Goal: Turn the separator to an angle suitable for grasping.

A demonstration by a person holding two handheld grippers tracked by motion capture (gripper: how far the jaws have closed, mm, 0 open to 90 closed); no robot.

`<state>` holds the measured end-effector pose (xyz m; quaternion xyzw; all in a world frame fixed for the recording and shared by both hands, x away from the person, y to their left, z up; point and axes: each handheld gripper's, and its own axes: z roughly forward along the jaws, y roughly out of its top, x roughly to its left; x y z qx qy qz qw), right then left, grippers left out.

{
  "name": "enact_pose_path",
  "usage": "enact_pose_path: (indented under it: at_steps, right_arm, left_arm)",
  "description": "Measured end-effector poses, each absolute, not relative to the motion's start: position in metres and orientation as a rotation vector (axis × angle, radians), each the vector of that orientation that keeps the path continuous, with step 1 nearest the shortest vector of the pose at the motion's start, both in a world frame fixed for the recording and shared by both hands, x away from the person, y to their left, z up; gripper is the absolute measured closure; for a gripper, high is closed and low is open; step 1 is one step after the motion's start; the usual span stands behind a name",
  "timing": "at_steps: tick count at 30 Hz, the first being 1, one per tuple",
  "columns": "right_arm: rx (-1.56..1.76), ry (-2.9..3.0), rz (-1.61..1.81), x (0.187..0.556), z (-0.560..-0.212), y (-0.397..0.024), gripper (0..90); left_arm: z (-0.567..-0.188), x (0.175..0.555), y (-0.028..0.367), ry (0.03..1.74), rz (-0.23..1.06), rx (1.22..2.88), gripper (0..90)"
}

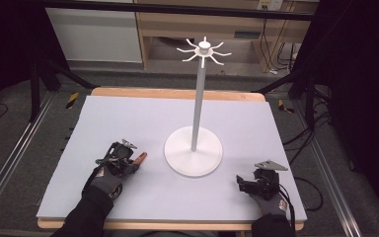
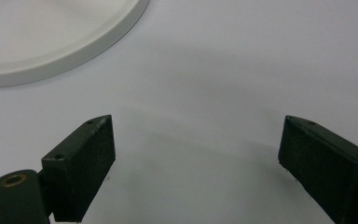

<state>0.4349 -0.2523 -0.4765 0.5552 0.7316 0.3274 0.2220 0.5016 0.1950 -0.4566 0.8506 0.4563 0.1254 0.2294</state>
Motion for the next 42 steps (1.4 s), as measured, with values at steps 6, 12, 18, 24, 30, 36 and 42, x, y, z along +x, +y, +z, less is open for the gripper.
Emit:
enact_pose_path:
  at_steps: [6,12,18,24,30,36,42]
  right_arm:
    - [1.534,2.021,0.904,0.435,-0.476,-0.253,11.1]
    - [1.534,2.022,0.906,0.435,-0.476,-0.253,11.1]
    - [1.535,2.021,0.904,0.435,-0.476,-0.253,11.1]
    - [1.536,2.021,0.906,0.435,-0.476,-0.253,11.1]
    - [1.535,2.022,0.906,0.435,-0.476,-0.252,11.1]
    - [1.533,2.022,0.906,0.435,-0.476,-0.253,11.1]
    - [1.527,2.017,0.912,0.435,-0.476,-0.254,11.1]
  left_arm:
    - [-0.449,0.499,0.2,1.243,0.344,2.294,67.3]
    - [-0.433,0.49,0.206,1.203,0.375,2.236,67.6]
    - [-0.422,0.485,0.21,1.179,0.394,2.213,67.6]
    - [-0.408,0.478,0.213,1.151,0.419,2.159,67.6]
    - [-0.394,0.471,0.215,1.122,0.436,2.114,67.7]
    - [-0.384,0.463,0.215,1.09,0.479,2.055,67.7]
    - [-0.374,0.455,0.214,1.048,0.515,1.984,67.8]
